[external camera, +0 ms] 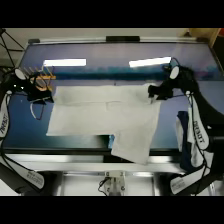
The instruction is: Fold the shirts.
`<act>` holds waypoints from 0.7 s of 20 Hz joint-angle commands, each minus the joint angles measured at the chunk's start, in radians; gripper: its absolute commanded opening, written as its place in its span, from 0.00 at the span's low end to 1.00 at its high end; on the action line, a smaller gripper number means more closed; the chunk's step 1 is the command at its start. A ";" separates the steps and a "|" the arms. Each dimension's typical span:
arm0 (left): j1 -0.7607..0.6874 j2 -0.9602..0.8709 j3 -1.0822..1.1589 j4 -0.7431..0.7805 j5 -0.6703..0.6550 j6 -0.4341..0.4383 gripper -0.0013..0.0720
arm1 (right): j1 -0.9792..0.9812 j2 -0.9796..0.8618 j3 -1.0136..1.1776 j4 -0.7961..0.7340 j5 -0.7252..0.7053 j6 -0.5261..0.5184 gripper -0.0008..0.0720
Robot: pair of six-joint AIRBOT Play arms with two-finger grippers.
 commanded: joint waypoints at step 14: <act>0.184 0.426 -0.647 -0.109 0.015 0.165 0.75 | -0.200 0.340 -0.270 -0.045 0.242 -0.147 0.75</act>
